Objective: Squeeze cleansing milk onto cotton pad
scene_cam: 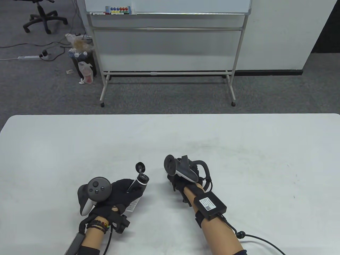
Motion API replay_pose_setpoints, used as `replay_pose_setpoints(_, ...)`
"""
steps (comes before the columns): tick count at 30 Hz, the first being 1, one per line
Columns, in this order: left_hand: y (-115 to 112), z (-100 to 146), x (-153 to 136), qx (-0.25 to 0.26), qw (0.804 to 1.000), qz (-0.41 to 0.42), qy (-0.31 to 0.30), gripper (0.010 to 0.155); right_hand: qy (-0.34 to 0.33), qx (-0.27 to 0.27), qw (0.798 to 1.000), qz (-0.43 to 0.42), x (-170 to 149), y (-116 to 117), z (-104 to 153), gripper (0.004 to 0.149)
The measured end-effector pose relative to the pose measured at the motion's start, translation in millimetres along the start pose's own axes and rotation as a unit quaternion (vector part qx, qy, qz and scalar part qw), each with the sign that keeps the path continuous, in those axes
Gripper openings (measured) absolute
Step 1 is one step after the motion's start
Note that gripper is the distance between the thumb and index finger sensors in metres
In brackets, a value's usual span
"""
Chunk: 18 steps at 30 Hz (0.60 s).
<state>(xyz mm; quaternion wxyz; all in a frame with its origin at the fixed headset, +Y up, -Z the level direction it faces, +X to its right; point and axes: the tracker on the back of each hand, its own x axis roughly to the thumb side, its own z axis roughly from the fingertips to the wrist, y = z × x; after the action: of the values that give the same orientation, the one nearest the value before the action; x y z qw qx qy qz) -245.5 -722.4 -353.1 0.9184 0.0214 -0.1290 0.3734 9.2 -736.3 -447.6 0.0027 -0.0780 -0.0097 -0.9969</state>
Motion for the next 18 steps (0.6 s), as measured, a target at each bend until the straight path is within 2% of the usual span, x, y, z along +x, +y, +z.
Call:
replay_pose_setpoints(5,-1.3,-1.0,0.7,-0.005,1.000,-0.003,-0.002,0.054,0.032,0.033,0.995,0.085,10.5,16.6,-16.1,0.061)
replay_pose_setpoints(7,-1.5,-1.3,0.5,-0.005,1.000,-0.003,-0.002,0.054,0.031,0.007,0.997,0.067,8.9,16.5,-17.4,0.054)
replay_pose_setpoints(12,-5.6,-1.3,2.7,-0.004,1.000,0.013,-0.003,0.055,0.041,-0.004,0.997,0.066,-2.3,12.7,-16.8,0.038)
replay_pose_setpoints(18,-20.0,-2.5,12.4,-0.014,0.999,0.040,-0.012,0.057,0.078,0.034,0.990,-0.113,-41.1,-14.4,10.6,0.038)
